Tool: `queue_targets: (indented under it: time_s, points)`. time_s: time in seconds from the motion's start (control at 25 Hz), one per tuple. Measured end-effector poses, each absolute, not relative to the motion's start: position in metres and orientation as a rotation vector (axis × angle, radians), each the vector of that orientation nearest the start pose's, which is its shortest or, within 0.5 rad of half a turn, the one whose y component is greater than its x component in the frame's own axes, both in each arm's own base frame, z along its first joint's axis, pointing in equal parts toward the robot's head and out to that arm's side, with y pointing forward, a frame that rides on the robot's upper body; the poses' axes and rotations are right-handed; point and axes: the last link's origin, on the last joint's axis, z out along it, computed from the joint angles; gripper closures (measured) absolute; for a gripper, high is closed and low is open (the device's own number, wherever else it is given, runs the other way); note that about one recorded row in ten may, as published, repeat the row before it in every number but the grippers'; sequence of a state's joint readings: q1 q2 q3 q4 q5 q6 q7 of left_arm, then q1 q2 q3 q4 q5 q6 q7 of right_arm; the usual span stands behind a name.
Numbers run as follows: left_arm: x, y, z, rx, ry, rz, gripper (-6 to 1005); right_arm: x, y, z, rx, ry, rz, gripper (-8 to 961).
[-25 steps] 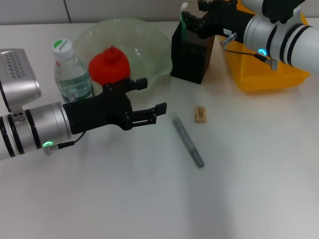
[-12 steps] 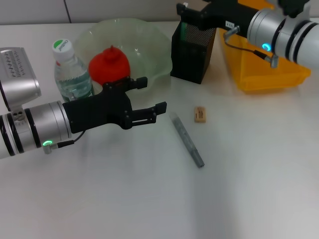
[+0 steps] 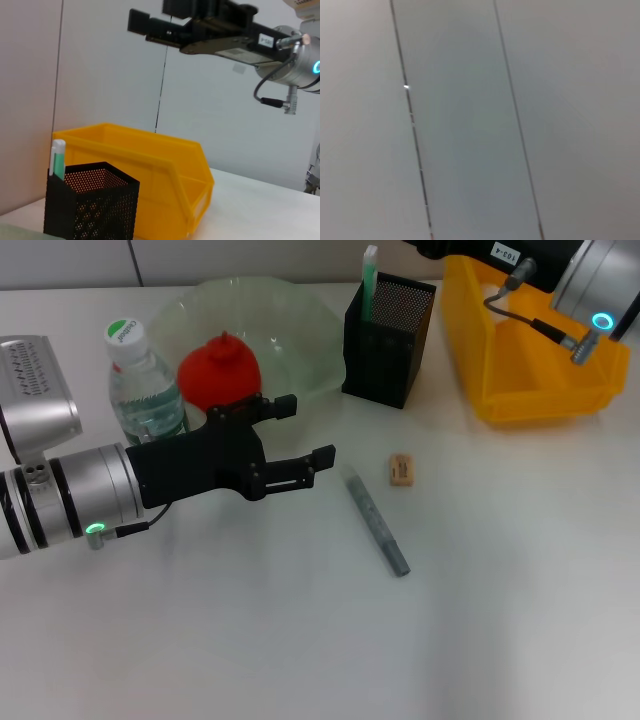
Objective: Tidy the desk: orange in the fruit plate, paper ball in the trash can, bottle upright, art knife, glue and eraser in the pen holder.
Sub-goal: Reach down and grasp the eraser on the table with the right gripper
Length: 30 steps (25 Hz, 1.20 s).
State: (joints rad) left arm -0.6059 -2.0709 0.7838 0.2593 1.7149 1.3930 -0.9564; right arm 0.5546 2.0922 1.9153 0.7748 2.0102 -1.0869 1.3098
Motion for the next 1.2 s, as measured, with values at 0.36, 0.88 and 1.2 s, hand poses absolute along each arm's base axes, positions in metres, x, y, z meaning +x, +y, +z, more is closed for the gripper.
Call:
queue_targets:
  time_s: [0.36,0.88,1.2]
  points:
    - [-0.252,0.33,-0.056,-2.625,-0.448,-0.856,150,0.168,0.38,0.008,-2.386,0.457,1.161,198]
    - [-0.253,0.328,-0.055,-2.637,-0.442,-0.859,151,0.198,0.369,0.046,-2.775,0.788,0.575,197]
    - [-0.252,0.321,-0.048,-2.659,-0.444,-0.906,151,0.175,0.384,0.045,-2.857,0.916,0.074,197]
